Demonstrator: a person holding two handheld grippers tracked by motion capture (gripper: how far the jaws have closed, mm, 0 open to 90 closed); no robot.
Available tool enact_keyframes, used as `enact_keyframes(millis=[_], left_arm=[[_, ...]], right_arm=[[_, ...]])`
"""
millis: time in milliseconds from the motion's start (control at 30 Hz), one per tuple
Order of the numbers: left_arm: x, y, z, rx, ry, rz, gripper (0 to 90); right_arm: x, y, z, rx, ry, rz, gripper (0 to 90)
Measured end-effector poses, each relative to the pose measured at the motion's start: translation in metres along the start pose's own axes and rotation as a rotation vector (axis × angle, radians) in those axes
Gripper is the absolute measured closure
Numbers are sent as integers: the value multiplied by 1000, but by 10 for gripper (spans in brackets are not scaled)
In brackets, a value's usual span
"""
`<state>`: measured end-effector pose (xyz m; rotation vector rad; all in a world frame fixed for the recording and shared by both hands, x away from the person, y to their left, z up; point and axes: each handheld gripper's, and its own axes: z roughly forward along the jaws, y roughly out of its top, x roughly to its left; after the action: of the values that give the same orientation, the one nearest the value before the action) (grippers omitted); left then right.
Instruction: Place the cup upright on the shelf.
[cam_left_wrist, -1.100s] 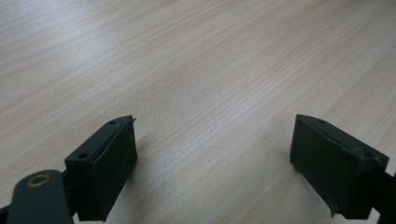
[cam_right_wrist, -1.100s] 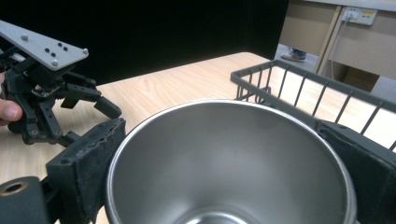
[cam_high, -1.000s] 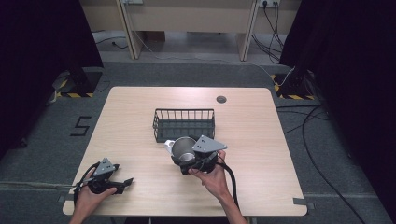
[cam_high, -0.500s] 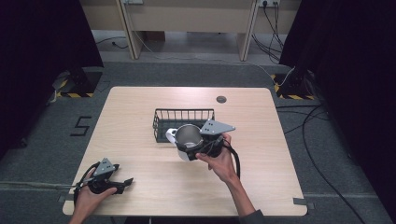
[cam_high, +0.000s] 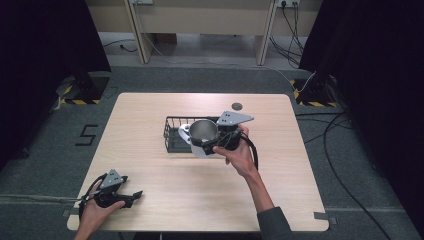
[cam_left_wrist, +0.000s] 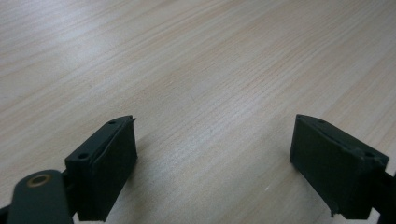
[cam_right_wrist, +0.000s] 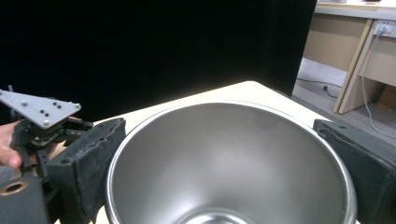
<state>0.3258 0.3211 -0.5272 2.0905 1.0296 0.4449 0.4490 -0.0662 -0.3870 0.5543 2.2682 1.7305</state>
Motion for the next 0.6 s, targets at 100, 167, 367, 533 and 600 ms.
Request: enact_keyframes(millis=[100, 167, 367, 533, 600], left_arm=[[0, 0, 0, 0, 0, 0, 139], [0, 0, 0, 1, 0, 1, 139], [0, 0, 0, 0, 0, 1, 139], [0, 0, 0, 0, -1, 1, 139], [0, 0, 0, 0, -1, 3, 139]], right_arm=[[-5, 2, 2, 4, 2, 4, 63], [-10, 6, 5, -2, 5, -4, 63], [-22, 15, 11, -11, 23, -2, 63], [-33, 18, 15, -21, 32, 2, 63], [-41, 19, 17, -21, 33, 3, 63]])
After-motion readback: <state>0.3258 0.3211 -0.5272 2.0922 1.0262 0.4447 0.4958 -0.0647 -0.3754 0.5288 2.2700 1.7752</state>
